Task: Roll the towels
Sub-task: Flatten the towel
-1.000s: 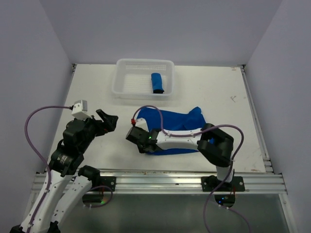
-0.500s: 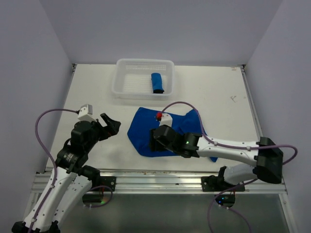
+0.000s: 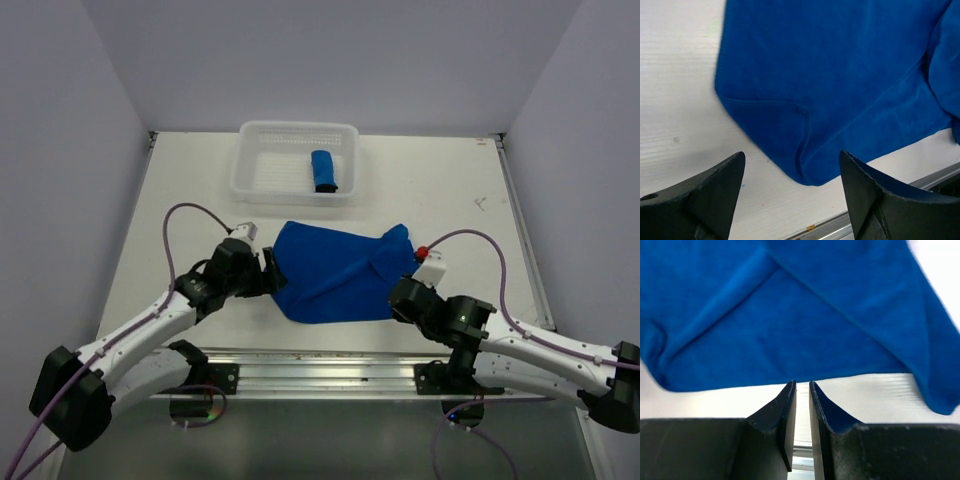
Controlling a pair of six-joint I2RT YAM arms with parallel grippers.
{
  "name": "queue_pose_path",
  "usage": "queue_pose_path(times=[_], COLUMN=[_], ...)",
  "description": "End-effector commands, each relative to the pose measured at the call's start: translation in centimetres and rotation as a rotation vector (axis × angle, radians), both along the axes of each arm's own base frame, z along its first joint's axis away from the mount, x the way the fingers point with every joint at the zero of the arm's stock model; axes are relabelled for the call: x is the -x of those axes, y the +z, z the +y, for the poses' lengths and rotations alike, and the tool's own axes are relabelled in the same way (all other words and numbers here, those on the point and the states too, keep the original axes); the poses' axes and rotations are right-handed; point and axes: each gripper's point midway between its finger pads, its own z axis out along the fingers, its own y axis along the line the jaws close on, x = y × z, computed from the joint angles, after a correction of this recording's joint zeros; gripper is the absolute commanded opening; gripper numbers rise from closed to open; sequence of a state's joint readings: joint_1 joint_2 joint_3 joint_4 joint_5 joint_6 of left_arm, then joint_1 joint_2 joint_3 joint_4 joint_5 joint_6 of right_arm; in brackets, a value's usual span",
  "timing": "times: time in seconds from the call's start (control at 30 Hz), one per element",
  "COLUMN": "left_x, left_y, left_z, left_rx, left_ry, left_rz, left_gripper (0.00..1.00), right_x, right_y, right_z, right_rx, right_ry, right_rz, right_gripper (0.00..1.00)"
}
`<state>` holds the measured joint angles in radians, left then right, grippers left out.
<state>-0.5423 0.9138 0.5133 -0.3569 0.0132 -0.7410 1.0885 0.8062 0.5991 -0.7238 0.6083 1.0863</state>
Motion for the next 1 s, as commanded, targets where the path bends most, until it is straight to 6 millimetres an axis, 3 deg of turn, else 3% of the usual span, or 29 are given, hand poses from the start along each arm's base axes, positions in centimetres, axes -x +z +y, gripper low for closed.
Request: queue_pose_path(times=[0.0,0.17,0.57,0.97], left_x=[-2.4,-3.0,-4.1,-4.4], left_y=[1.8,0.7,-2.2,-5.4], left_z=[-3.1,-5.0,-6.8,-6.0], left_rx=[0.004,-0.077,-0.233,-0.360], left_ry=[-0.001,-0.013,0.011,0.046], left_rz=[-0.064,-0.034,0.022,0.065], left_gripper=[0.80,0.78,0.69,0.52], right_x=[-0.1,0.1,0.8,1.1], right_y=[-1.3,-1.8,-2.0,-1.8], right_z=[-2.7,-3.7,-5.2,-5.2], right_rx=[0.053,0.093,0.049,0.021], right_ry=[-0.083,-0.057,-0.065,-0.048], right_rz=[0.016,0.021,0.002,-0.004], right_gripper=[0.20,0.20,0.20,0.19])
